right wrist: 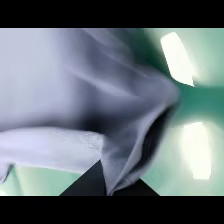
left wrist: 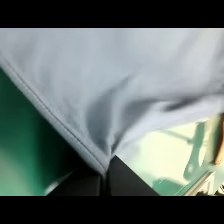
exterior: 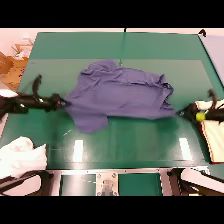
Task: Fold the shirts.
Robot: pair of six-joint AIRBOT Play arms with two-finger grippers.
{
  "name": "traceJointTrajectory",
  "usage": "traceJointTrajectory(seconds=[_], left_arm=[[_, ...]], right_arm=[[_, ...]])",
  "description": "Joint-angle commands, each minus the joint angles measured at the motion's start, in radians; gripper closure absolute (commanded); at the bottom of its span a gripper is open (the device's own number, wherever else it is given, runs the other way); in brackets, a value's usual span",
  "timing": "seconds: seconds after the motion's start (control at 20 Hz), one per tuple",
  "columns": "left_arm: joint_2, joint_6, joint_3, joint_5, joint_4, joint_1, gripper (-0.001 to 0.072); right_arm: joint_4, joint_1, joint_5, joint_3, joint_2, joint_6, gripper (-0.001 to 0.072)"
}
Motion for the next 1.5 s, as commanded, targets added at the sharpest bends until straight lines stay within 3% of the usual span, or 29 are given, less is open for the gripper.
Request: traceJointTrajectory(seconds=[0.0, 0.15, 0.3, 0.45, 0.55, 0.7, 0.85, 1.1, 1.3, 1.45], left_arm=[[0.183, -0.035, 0.219, -0.095, -0.112, 0.001, 0.0689], [0.336, -0.06, 0.536, -0.082, -0.132, 0.001, 0.0689], [0.43, -0.06, 0.9, -0.045, -0.128, 0.001, 0.0688], [0.453, -0.126, 1.212, -0.027, -0.042, 0.001, 0.0688], [0.453, -0.183, 1.305, -0.026, 0.065, 0.001, 0.0688], [0.453, -0.243, 1.247, -0.056, 0.173, 0.001, 0.0688], [0.449, -0.251, 1.047, -0.088, 0.187, 0.001, 0.0688], [0.373, -0.207, 0.652, -0.053, 0.181, 0.0, 0.0687], [0.217, -0.1, 0.346, 0.123, 0.101, 0.0, 0.0688], [0.006, -0.02, 0.27, 0.237, 0.015, 0.0, 0.0688]], right_arm=[[0.272, -0.002, 0.068, 0.227, 0.202, 0.013, 0.0692], [0.316, -0.002, 0.001, 0.494, 0.404, 0.109, 0.0691], [0.307, -0.003, -0.153, 0.701, 0.562, 0.177, 0.0692], [0.164, -0.002, -0.31, 0.861, 0.661, 0.237, 0.0692], [0.052, -0.002, -0.324, 0.921, 0.678, 0.286, 0.0692], [0.008, -0.001, -0.316, 0.886, 0.672, 0.3, 0.0692], [0.051, -0.001, -0.314, 0.731, 0.658, 0.297, 0.0692], [0.196, 0.083, -0.319, 0.338, 0.567, 0.119, 0.0692], [0.196, 0.24, -0.457, 0.151, 0.32, -0.001, 0.0692], [0.209, 0.297, -0.562, 0.187, 0.016, -0.024, 0.0692]])
